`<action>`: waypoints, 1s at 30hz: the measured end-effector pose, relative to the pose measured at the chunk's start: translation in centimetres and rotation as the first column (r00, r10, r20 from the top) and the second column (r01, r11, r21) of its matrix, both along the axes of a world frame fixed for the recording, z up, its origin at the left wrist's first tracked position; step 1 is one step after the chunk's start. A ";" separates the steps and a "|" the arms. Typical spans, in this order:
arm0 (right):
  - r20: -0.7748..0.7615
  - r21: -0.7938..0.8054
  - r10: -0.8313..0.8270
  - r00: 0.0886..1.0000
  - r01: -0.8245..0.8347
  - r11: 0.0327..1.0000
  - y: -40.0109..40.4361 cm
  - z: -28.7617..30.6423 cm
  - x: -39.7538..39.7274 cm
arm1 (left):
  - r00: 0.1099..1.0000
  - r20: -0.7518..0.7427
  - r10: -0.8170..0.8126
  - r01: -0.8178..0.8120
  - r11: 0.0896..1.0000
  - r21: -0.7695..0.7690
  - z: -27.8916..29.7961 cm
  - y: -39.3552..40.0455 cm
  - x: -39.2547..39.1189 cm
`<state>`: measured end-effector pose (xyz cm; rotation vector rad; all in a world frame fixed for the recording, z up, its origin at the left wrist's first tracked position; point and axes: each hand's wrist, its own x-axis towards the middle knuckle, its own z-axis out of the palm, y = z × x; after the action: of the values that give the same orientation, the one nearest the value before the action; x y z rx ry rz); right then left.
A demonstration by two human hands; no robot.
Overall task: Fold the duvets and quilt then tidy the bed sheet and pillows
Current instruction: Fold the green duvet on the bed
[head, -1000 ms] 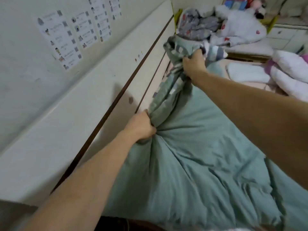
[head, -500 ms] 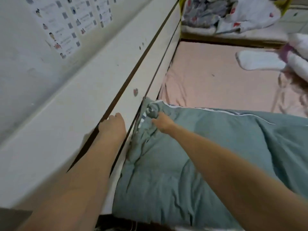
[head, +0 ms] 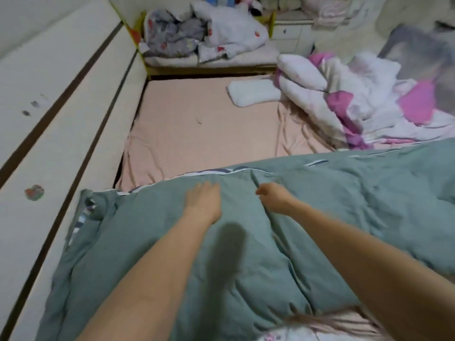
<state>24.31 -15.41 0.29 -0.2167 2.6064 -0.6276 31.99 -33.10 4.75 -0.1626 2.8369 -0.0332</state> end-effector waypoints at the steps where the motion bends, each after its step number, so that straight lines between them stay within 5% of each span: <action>1: -0.017 0.015 -0.003 1.000 0.004 1.000 3.0 -0.8 -1.8 | 1.000 -0.003 -0.027 0.027 1.000 -0.003 -1.1 2.6 -1.8; 11: -0.152 0.325 0.242 0.958 -0.183 0.928 23.6 -9.6 -24.1 | 0.989 -0.008 -0.149 0.149 0.987 0.052 -13.3 22.5 -24.4; 14: -0.051 0.489 0.413 0.909 -0.338 0.804 27.0 -13.7 -27.9 | 0.979 0.117 -0.167 0.166 0.986 0.014 -16.3 24.5 -27.8; 18: 0.137 0.512 0.458 0.878 -0.459 0.727 30.2 -18.5 -28.0 | 0.946 0.285 -0.157 0.176 0.983 -0.045 -20.3 26.4 -29.0; 22: 0.004 0.505 0.519 0.855 -0.450 0.737 31.9 -17.1 -27.9 | 0.873 0.465 -0.147 0.203 0.977 -0.072 -21.7 27.8 -29.0; 25: -0.451 0.383 0.314 0.836 -0.137 0.914 32.0 -13.6 -31.7 | 0.986 0.110 -0.126 0.142 0.978 -0.151 -19.0 28.1 -31.7; 28: -0.794 0.182 0.075 0.603 0.118 0.976 29.5 -12.0 -37.6 | 0.915 -0.403 -0.021 -0.042 0.988 -0.147 -17.3 26.0 -37.0; 30: -0.775 0.172 0.075 0.627 0.096 0.981 27.3 -13.9 -39.5 | 0.920 -0.363 0.146 -0.183 0.981 -0.068 -18.1 24.7 -39.2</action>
<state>-15.18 11.94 -13.65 -0.5102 3.4972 -0.2831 -7.25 -8.41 -13.40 -0.4753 3.1724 -0.1228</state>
